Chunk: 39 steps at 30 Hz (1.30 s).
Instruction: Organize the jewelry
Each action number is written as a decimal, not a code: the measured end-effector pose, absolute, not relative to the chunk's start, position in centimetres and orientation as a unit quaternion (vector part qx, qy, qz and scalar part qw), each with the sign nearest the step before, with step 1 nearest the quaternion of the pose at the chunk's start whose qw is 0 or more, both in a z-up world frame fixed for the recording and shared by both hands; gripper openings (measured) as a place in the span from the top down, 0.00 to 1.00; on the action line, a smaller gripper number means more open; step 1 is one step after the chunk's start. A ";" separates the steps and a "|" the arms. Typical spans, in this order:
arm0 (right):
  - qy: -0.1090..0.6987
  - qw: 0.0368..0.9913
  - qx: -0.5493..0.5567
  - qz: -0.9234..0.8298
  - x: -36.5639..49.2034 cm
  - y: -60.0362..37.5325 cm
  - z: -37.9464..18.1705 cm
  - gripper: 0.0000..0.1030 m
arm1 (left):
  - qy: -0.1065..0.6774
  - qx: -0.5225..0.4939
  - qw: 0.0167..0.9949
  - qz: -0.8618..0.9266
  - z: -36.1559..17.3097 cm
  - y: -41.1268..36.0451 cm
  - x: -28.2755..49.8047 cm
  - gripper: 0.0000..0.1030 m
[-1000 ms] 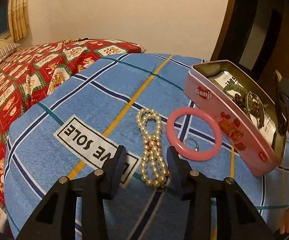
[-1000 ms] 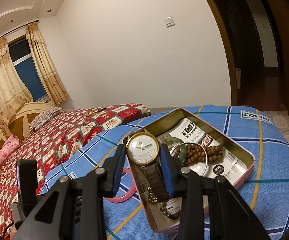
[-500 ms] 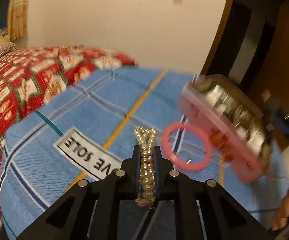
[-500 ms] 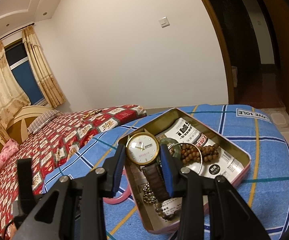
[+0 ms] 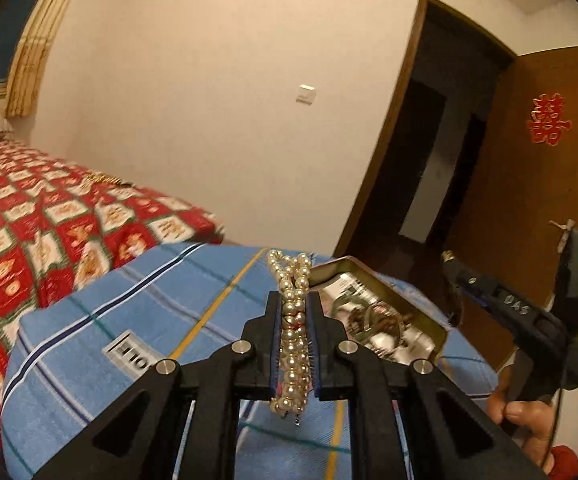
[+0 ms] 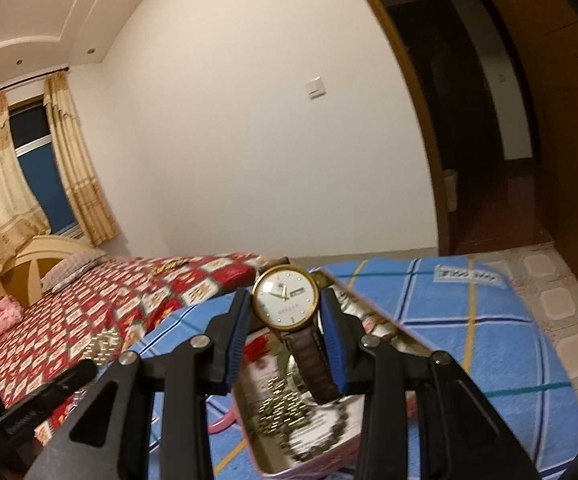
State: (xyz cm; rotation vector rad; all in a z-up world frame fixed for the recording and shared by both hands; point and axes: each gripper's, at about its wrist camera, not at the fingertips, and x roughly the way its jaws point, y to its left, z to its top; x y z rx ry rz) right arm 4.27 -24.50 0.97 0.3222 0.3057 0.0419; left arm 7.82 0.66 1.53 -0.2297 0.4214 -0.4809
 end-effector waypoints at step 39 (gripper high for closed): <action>0.280 0.950 0.140 0.012 12.8 -27.3 -2.6 0.62 | 0.284 -0.030 0.924 -0.254 -1.9 -12.5 18.4 0.90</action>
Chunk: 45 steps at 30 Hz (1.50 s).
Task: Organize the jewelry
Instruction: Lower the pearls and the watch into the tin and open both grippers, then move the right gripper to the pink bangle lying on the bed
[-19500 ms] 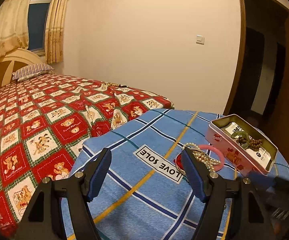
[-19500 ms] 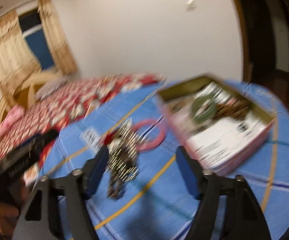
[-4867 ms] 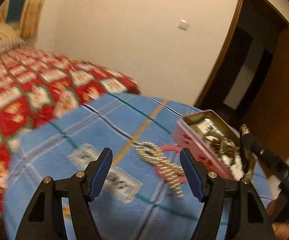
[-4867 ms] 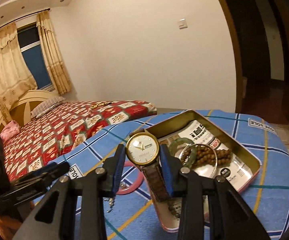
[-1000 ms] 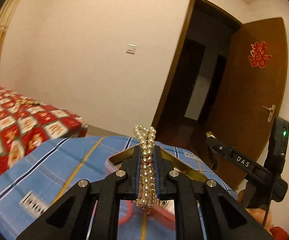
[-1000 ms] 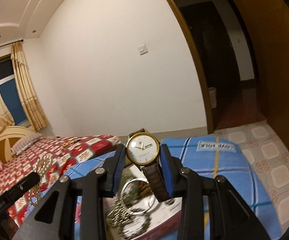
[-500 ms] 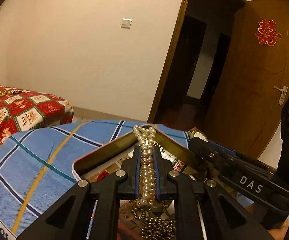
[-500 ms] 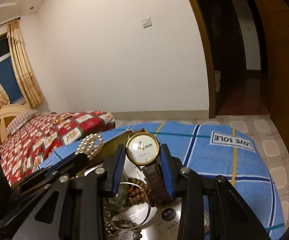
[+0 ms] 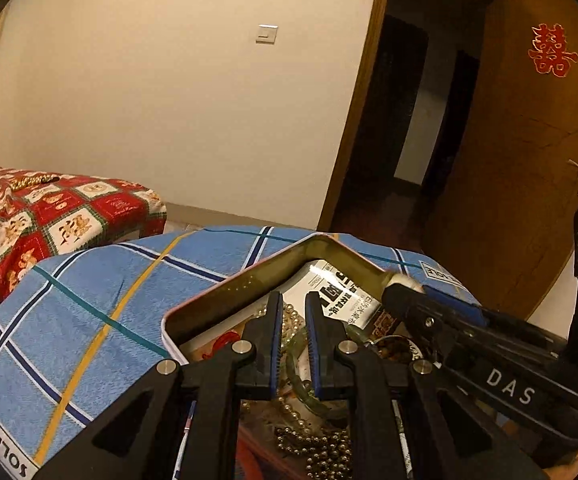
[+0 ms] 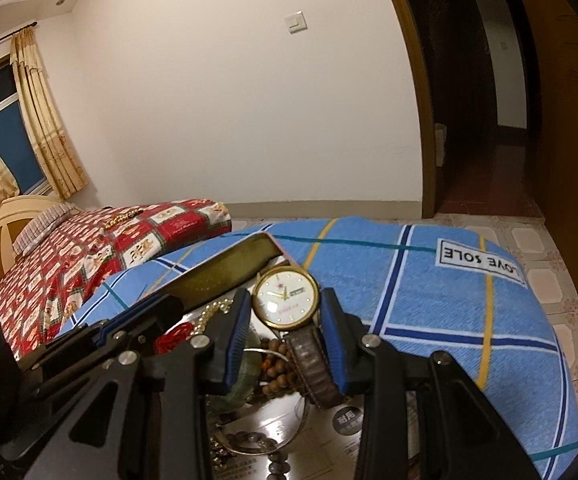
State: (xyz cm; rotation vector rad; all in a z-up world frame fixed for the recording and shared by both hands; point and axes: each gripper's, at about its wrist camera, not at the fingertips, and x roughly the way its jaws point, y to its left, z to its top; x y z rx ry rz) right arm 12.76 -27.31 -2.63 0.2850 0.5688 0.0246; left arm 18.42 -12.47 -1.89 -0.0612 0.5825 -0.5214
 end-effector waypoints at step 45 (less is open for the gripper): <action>0.276 0.948 0.088 0.130 5.6 -15.3 -2.0 0.40 | 0.265 -0.107 0.958 -0.039 -2.6 5.0 10.9 0.40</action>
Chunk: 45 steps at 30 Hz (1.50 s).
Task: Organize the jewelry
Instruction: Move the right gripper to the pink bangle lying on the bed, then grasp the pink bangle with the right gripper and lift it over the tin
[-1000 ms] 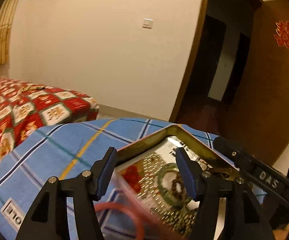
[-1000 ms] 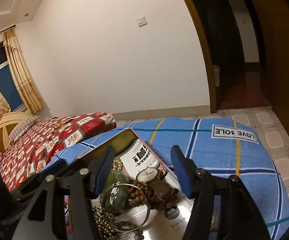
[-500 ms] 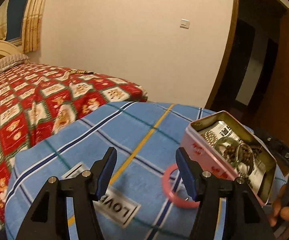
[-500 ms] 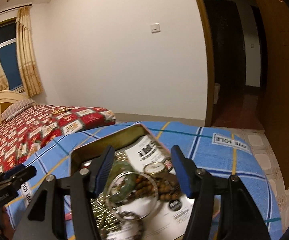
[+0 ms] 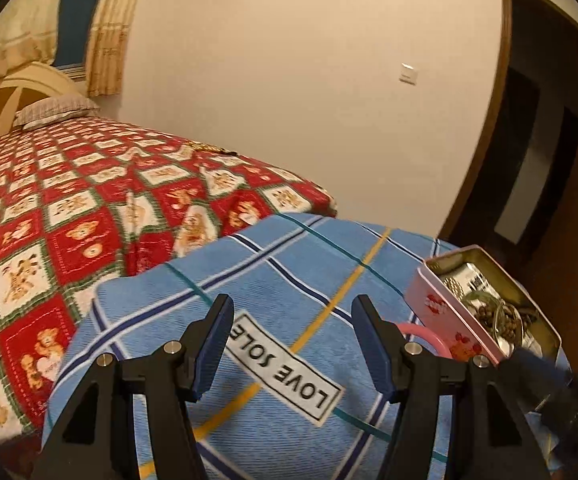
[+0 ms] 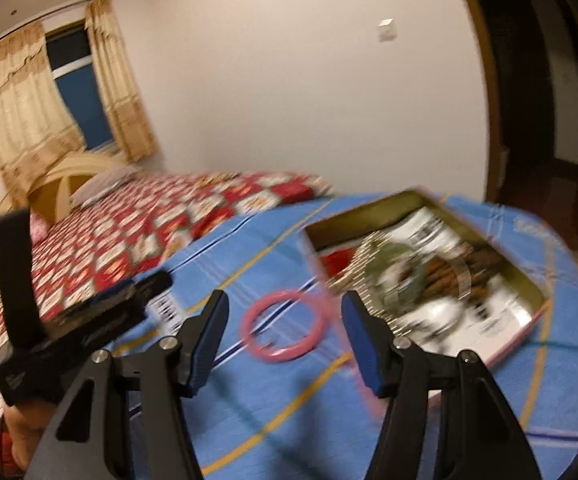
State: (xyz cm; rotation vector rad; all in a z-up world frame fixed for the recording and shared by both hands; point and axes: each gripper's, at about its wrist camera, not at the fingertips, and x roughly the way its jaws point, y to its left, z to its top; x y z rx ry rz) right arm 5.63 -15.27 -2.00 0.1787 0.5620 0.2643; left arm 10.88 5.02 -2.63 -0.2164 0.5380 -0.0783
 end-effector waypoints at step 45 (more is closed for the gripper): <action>0.330 0.927 0.089 0.154 9.0 -13.3 -3.5 0.85 | 0.268 -0.150 0.951 -0.039 -3.3 7.1 11.5 0.40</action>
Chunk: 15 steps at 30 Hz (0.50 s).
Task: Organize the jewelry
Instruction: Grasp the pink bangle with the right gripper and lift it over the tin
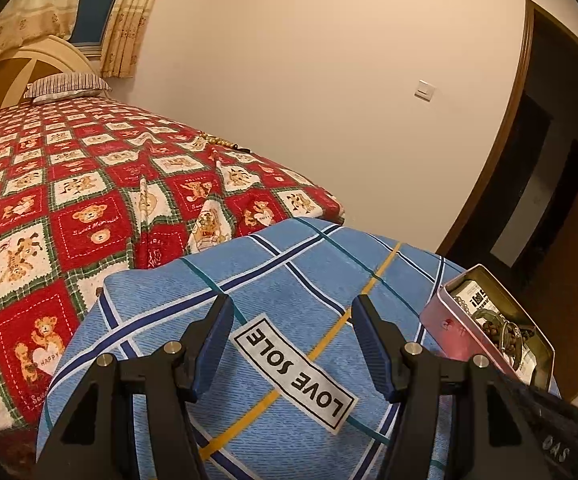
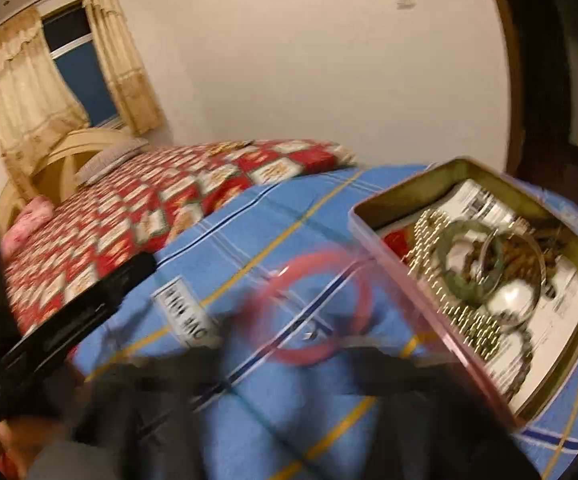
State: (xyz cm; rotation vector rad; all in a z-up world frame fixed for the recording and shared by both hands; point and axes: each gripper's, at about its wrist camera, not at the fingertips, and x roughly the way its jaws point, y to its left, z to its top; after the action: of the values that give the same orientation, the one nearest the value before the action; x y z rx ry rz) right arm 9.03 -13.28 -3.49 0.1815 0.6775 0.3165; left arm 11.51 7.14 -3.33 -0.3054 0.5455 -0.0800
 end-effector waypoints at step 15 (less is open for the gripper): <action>0.391 0.909 0.089 0.115 8.0 -14.4 -5.3 0.16 | 0.269 -0.153 0.950 -0.034 -3.4 7.2 11.5 0.40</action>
State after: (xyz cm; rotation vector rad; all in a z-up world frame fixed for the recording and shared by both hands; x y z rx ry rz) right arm 8.03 -14.35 -5.31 0.1832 0.8073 0.2382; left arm 11.51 7.15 -3.39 -0.3113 0.5481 -0.0697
